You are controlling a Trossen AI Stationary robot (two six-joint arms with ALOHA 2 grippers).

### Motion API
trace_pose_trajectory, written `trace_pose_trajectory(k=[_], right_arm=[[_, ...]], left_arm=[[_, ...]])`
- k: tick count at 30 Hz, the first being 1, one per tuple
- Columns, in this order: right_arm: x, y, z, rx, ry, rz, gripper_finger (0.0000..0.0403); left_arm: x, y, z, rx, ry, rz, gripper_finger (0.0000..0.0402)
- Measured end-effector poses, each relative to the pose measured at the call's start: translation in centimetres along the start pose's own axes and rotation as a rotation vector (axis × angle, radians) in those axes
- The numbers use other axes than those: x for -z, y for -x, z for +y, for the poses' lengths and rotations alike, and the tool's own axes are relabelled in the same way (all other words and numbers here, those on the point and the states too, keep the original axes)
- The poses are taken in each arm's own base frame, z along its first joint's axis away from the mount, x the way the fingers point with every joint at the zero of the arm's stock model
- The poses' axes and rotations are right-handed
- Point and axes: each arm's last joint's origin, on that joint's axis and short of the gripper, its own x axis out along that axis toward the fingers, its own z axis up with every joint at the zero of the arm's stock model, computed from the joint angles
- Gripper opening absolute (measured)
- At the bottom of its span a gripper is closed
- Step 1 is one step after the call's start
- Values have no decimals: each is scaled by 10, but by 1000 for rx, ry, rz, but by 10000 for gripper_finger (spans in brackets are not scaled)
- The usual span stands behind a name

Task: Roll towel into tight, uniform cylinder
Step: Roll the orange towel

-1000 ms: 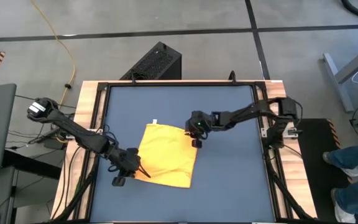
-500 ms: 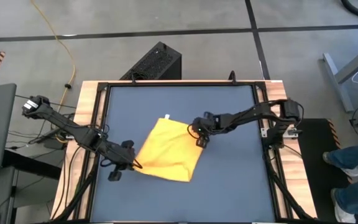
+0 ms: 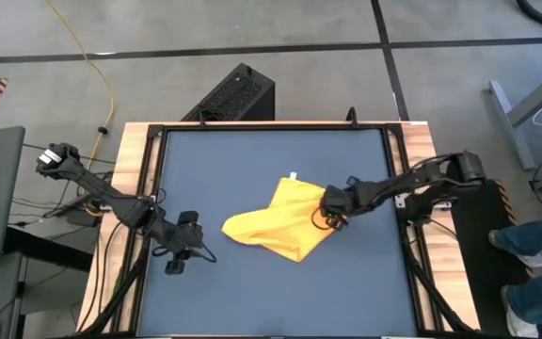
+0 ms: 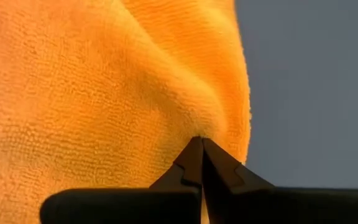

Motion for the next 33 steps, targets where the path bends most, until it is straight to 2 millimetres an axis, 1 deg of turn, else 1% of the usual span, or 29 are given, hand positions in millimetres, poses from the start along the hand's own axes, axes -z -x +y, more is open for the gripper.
trace_pose_trajectory(k=[3,5,7,10,12,15,19,23,26,29,31,33], right_arm=[[17,-2,4,-11,-82,-59,23],[25,-1,7,-34,-135,-101,26],[30,3,10,-60,-173,-125,32],[30,13,13,-93,-192,-173,40],[28,21,14,-121,-195,-202,44],[27,30,14,-155,-200,-241,46],[27,38,11,-181,-209,-271,47],[26,42,8,-197,-207,-295,47],[25,47,8,-215,-193,-322,47],[25,51,10,-244,-185,-350,47],[26,52,11,-248,-177,-351,47],[28,53,13,-251,-165,-349,47]], left_arm=[[-4,-1,-1,-23,-38,-52,130],[-14,-5,-4,-53,-88,-165,132],[-25,-14,-8,-63,-159,-304,133],[-46,-32,-12,-68,-322,-475,133],[-62,-45,-10,-94,-398,-566,133],[-89,-65,-4,-106,-480,-618,133],[-121,-95,5,-133,-544,-498,133],[-140,-130,10,-117,-587,-307,133],[-146,-155,9,-65,-621,-167,133],[-146,-174,8,-13,-658,-54,133],[-148,-182,5,23,-663,-30,133],[-148,-185,4,55,-662,-14,133]])
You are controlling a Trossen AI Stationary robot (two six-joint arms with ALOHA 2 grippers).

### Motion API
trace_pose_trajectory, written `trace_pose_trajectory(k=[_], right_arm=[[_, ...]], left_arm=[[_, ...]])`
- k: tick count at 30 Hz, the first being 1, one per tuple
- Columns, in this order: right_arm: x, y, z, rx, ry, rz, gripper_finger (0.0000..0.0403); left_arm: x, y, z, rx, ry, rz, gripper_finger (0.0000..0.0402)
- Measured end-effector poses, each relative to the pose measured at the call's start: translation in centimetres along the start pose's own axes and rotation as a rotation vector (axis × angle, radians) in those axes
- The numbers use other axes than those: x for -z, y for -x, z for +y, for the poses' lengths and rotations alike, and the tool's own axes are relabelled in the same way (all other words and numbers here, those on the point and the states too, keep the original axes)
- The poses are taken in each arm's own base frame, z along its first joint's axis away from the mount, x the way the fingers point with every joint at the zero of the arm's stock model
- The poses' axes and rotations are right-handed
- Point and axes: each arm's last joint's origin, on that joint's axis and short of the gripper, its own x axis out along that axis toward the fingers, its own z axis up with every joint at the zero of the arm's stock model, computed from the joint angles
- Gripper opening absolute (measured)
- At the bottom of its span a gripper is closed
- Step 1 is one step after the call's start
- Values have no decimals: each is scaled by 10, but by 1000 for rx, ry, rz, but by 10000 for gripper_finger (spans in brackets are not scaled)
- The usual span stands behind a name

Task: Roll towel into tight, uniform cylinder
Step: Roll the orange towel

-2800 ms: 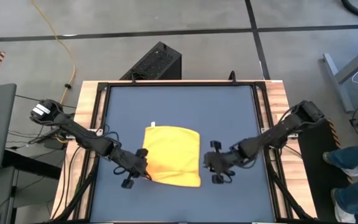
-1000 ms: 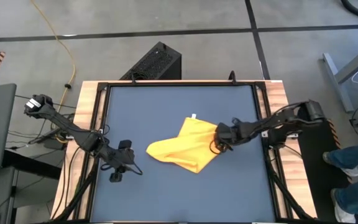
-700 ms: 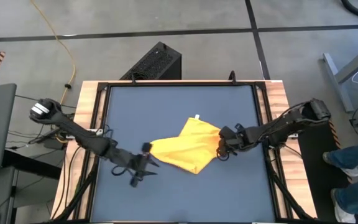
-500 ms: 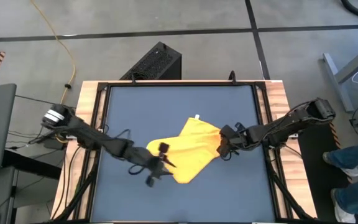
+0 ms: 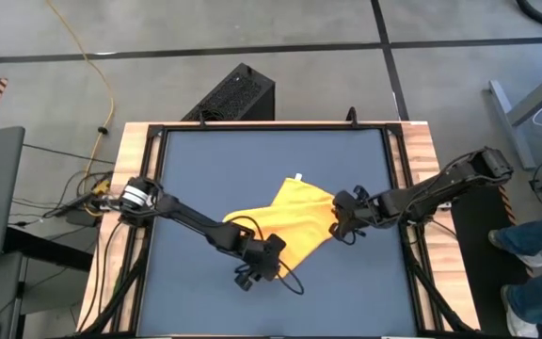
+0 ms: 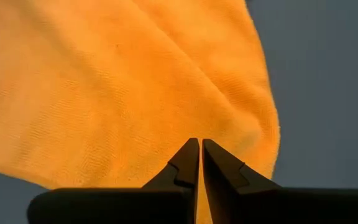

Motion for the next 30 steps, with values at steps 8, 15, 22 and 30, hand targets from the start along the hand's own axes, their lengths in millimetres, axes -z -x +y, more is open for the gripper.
trace_pose_trajectory(k=[8,15,22,30], right_arm=[[2,3,6,-34,14,-6,47],[15,9,13,-128,95,95,47],[23,17,25,-205,143,83,47],[42,26,41,-276,254,97,47]], left_arm=[[3,-1,0,13,45,24,112],[13,1,-1,77,117,107,10],[26,12,-13,319,160,233,0],[29,21,-23,372,162,309,0]])
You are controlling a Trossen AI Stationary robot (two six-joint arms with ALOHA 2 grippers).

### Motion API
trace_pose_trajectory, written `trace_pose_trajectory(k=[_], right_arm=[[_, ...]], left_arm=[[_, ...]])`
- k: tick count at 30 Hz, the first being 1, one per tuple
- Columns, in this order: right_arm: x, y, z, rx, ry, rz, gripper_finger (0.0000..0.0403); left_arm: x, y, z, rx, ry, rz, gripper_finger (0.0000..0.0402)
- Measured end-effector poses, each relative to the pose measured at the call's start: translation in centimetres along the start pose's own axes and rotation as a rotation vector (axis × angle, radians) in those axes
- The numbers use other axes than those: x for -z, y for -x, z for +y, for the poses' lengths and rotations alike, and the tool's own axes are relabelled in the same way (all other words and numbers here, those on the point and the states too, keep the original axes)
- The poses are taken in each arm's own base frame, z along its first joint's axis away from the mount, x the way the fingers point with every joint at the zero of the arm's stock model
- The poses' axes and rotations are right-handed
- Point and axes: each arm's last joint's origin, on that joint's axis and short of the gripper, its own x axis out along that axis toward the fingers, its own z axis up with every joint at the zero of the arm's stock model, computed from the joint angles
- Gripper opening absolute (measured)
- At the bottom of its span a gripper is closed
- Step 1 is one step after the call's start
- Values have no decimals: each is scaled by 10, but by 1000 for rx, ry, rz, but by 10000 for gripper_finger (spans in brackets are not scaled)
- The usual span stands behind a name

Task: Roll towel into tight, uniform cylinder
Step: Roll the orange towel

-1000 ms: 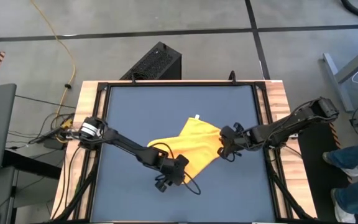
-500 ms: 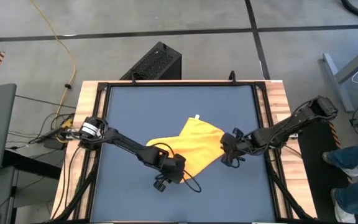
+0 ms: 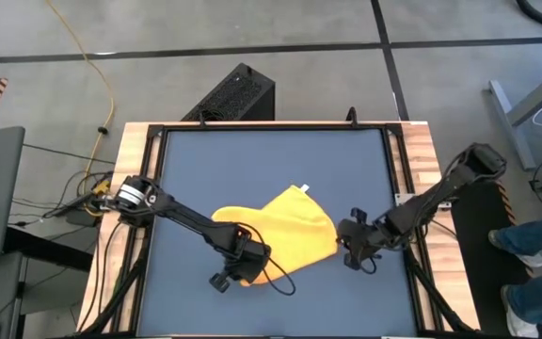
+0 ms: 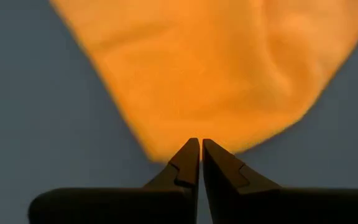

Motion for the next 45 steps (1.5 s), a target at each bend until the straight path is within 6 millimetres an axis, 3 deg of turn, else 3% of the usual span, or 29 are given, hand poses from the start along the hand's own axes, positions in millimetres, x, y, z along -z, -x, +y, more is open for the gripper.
trace_pose_trajectory(k=[10,22,27,38,41,45], right_arm=[[25,-11,30,-58,127,27,61],[16,-34,39,27,22,101,196],[7,-33,36,36,-121,150,222],[-4,-36,27,71,-218,143,191],[-4,-36,25,98,-210,133,163],[-3,-36,23,131,-198,129,96]], left_arm=[[-1,5,0,-46,-5,0,0],[-1,5,0,-50,2,-3,0],[-1,5,0,-50,2,-4,0],[-1,5,0,-50,9,-4,0],[-1,5,0,-50,9,-5,0],[-1,5,0,-50,9,-5,0]])
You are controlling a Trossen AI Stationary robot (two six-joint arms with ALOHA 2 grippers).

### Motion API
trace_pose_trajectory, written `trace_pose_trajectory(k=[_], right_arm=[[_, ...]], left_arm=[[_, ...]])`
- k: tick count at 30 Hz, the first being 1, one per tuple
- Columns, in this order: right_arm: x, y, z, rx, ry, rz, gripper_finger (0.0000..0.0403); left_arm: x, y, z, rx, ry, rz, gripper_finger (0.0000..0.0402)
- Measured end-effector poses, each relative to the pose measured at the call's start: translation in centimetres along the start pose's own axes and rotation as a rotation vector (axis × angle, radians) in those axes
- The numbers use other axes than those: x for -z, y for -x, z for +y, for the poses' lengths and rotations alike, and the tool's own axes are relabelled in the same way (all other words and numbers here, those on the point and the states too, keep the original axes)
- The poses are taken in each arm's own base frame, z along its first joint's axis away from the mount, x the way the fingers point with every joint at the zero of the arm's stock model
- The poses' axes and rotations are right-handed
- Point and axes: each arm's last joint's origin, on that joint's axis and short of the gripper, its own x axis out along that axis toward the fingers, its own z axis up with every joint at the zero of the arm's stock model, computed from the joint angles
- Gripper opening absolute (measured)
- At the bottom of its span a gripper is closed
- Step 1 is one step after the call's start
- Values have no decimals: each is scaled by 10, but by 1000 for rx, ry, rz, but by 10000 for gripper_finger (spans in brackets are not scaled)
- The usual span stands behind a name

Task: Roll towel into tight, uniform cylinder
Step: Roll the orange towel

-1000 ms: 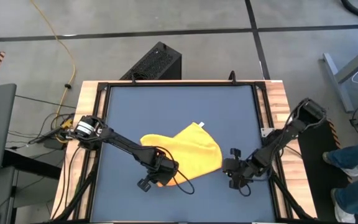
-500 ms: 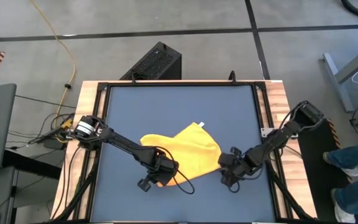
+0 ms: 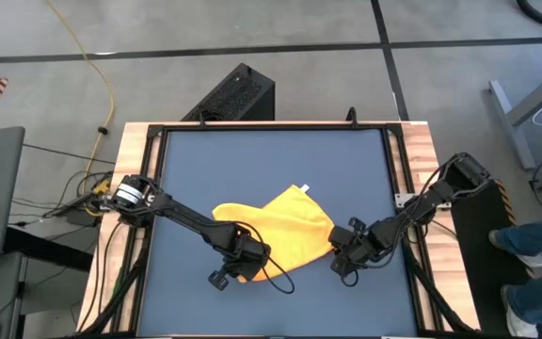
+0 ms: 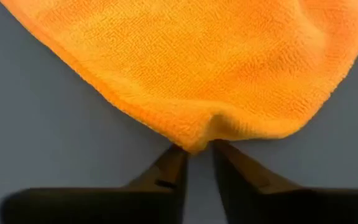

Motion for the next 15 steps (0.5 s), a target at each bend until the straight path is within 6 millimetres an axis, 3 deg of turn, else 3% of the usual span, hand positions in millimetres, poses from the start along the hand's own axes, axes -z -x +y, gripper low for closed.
trace_pose_trajectory(k=[4,10,15], right_arm=[[0,0,-1,12,51,7,17],[-13,13,3,45,145,74,15],[-40,44,15,67,297,152,7]], left_arm=[[-1,6,-1,-11,-8,-15,0],[-5,35,-8,-57,-39,-85,0],[-6,72,-18,-145,-69,-165,0]])
